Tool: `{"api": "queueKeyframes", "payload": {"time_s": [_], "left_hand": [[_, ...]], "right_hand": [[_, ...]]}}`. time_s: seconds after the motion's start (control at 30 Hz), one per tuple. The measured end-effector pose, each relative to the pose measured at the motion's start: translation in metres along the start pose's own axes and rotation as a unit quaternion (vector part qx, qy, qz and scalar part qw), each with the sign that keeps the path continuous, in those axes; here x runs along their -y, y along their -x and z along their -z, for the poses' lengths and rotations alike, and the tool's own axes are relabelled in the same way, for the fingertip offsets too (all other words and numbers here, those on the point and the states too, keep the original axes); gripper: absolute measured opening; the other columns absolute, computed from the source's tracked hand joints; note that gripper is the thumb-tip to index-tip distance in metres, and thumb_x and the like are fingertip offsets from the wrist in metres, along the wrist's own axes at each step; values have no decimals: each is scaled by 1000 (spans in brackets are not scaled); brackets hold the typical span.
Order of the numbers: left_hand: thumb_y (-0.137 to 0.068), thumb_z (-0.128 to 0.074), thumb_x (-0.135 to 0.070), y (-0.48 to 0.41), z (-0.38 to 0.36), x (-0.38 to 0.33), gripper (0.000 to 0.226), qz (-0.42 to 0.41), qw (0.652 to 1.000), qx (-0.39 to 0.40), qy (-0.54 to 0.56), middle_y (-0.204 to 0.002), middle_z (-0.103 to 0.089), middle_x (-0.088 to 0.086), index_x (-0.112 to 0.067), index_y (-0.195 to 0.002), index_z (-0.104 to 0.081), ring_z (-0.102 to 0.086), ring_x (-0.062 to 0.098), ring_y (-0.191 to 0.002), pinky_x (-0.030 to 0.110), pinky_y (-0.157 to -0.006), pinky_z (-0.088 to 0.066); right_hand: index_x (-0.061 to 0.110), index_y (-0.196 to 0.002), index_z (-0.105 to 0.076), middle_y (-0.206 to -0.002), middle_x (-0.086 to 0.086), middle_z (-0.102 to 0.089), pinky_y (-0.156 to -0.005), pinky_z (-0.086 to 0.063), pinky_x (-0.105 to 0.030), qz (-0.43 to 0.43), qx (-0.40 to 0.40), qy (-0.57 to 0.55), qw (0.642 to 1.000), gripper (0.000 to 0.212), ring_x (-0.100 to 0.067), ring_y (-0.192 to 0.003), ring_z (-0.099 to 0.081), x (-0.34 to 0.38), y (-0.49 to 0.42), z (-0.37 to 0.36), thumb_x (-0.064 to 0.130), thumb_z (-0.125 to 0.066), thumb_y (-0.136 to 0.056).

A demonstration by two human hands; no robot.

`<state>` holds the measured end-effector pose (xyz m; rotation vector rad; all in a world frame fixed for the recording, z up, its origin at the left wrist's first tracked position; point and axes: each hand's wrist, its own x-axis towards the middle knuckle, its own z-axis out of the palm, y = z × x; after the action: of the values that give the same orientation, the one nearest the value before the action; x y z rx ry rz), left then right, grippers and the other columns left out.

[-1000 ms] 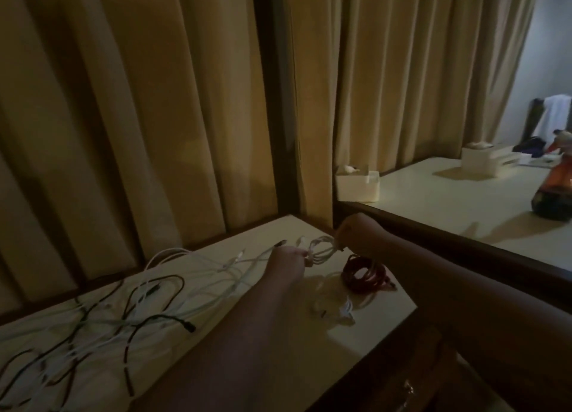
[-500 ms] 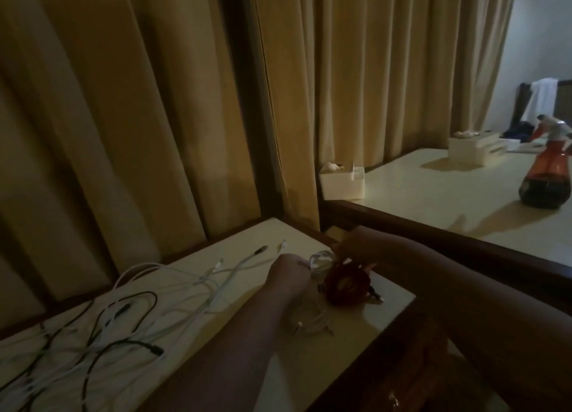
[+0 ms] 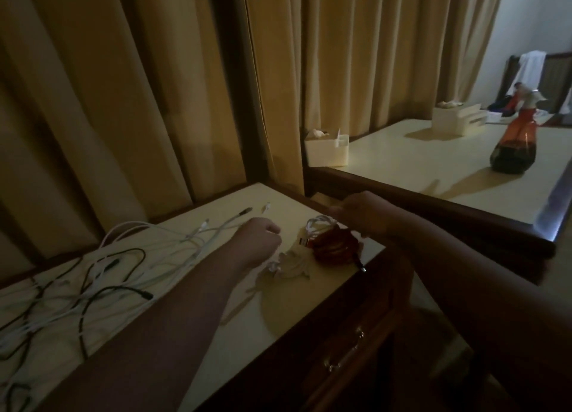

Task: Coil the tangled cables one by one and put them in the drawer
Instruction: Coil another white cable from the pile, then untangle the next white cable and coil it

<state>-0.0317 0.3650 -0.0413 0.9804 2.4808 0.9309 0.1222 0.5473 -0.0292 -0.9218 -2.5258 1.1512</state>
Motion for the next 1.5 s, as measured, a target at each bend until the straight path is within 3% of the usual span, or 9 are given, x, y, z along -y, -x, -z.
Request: {"api": "queueKeyframes", "payload": {"time_s": [0.13,0.33,0.43,0.63,0.97,1.13,1.33,1.43,1.5], "left_hand": [[-92,-65,-17,42,25,24,27,-16,995,71,67,-107,-67,6,-27,-117,-67,-67,21,-87,34,-71,-56],[-76,-85,-33,67,-6,34,28,-109,994,25,15,-102,-71,-11,-36,-102,-74,-65,1,-93,31,-77,-61],[-79,-82,-36,71,-23,25,20,-130,991,-13,-3,-94,-68,-16,-32,-97,-75,-60,-7,-86,15,-65,-48],[-82,-80,-30,69,-34,17,17,-158,984,-69,-36,-93,-64,-9,-37,-78,-65,-59,1,-80,18,-63,-44],[-86,-76,-28,59,-38,28,19,-169,976,-126,-55,-108,-63,5,-18,-101,-73,-60,18,-94,29,-78,-50],[-87,-72,-23,71,-30,27,37,-165,978,-112,-54,-123,-56,4,-16,-122,-65,-58,21,-106,37,-91,-53],[-91,-65,-28,105,26,72,27,-179,964,-122,-154,-124,-54,-5,-26,-118,-63,-54,15,-111,36,-95,-49],[-95,-58,-36,118,55,105,27,-120,946,-119,-275,-126,-54,0,-25,-120,-63,-49,20,-118,40,-99,-45],[-97,-55,-41,124,66,122,29,-79,949,-85,-294,-121,-55,1,-23,-118,-65,-51,21,-112,40,-95,-47]], "right_hand": [[42,-124,-61,-122,15,-62,-88,-55,-32,102,4,52,993,81,-6,-108,-62,-20,36,-17,86,-66,-56],[42,-112,-64,-121,21,-47,-83,-45,-18,131,-105,100,981,36,-1,-104,-52,-43,64,-38,39,-80,-79],[37,-121,-65,-135,10,-50,-95,-53,-32,95,-123,104,982,47,-7,-114,-53,-46,68,-37,45,-77,-77],[28,-137,-56,-147,0,-43,-102,-51,-35,67,-155,103,980,58,-17,-124,-51,-34,73,-48,36,-78,-84],[25,-141,-52,-145,-2,-48,-97,-46,-30,79,-174,112,975,62,-16,-122,-52,-22,68,-60,38,-77,-85],[33,-153,-32,-161,-6,-27,-114,-37,-55,36,-135,143,980,84,-32,-143,-34,-18,63,-63,51,-74,-83],[22,-121,-57,-135,-6,-44,-93,-47,-37,209,-339,93,912,32,-17,-118,-40,14,104,-95,29,-65,-92],[30,-107,-57,-115,7,-52,-76,-40,-18,316,-197,85,924,14,-4,-98,-48,54,115,-126,27,-60,-94],[31,-106,-58,-103,11,-57,-73,-48,-23,269,-55,100,956,10,-4,-88,-55,81,113,-151,34,-58,-97]]}}
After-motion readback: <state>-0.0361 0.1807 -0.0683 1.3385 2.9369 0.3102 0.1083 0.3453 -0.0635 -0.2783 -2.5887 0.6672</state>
